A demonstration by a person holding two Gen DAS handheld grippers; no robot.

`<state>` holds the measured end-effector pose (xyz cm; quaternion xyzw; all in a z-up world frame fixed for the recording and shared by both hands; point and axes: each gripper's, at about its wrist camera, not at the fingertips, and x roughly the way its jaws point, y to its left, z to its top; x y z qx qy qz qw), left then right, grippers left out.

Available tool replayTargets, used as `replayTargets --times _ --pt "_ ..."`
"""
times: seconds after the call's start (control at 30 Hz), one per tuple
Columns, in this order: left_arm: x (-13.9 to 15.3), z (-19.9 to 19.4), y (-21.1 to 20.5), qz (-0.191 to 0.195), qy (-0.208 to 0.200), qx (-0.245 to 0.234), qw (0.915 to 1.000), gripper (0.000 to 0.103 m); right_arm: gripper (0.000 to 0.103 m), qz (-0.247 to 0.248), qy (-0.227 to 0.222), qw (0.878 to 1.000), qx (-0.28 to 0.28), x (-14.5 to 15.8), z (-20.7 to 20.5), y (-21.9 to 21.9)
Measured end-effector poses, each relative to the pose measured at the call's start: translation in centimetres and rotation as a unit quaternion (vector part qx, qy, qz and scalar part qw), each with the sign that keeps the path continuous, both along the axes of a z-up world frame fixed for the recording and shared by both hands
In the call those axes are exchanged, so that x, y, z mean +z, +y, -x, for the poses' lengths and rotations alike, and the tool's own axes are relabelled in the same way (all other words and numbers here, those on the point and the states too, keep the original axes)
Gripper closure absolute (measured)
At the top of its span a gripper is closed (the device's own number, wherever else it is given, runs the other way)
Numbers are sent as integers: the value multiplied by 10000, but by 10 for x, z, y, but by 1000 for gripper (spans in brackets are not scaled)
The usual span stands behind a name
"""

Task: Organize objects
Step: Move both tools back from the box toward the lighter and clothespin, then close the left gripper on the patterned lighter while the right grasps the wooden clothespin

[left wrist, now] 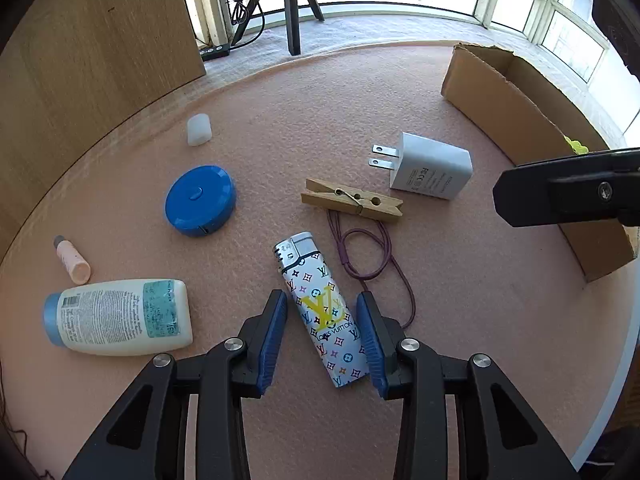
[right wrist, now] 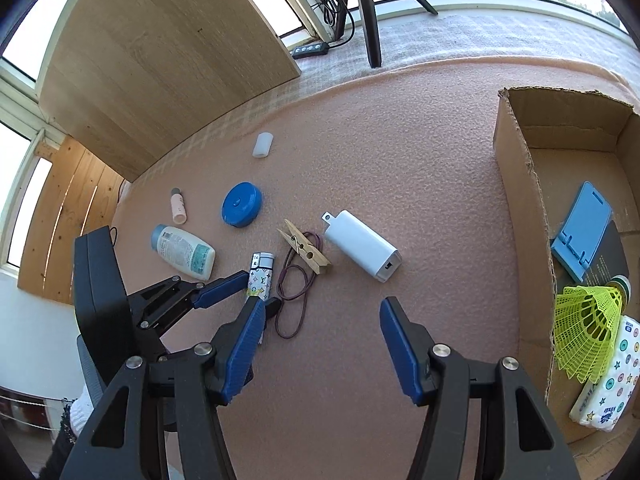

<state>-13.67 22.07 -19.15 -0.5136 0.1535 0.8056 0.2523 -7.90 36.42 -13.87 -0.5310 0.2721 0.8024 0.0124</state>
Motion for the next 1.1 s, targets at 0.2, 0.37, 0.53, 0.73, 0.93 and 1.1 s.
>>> replayTargets --times 0.2,0.37,0.53,0.73,0.93,1.1 --pt "0 -26 -16 -100 -8 133 9999 64 47 45 -37 10000 40 -3 -11 -6" --pt "1 -42 -30 -219 -37 281 9994 66 47 136 -52 9998 104 -7 -12 -8" --pt "5 -44 -40 -303 -139 414 9986 71 57 272 -66 9994 216 -11 1 -13" --pt "18 -33 -35 -629 -130 432 9970 54 57 375 -43 9989 271 -13 18 -22" --pt "11 -8 -18 -471 -155 400 9980 54 63 350 -6 9992 190 -10 39 -20" --pt "3 1 -16 -403 -286 413 9979 56 67 116 -58 9994 308 -12 58 -24"
